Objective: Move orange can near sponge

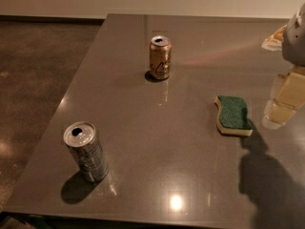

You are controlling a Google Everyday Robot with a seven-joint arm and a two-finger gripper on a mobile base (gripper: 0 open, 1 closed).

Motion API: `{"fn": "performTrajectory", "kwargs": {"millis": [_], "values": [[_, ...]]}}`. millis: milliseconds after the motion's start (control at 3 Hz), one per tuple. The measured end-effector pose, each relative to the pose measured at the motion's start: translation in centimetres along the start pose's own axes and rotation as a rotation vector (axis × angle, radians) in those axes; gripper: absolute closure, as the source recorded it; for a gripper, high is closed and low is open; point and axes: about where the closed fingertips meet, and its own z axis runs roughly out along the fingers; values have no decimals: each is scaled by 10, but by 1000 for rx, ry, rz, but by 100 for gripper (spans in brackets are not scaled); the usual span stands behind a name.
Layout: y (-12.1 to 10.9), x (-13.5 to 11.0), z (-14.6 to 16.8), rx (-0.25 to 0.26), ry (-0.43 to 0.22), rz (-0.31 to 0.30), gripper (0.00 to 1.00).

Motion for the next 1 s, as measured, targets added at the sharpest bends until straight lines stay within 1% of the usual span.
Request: {"fn": "performTrajectory", "kwargs": {"millis": [333, 667, 1000], "values": [[0, 0, 0, 1, 0, 0, 0], [-16, -17, 5, -12, -54, 8, 0], [-41, -53, 17, -9, -122, 10, 0]]}}
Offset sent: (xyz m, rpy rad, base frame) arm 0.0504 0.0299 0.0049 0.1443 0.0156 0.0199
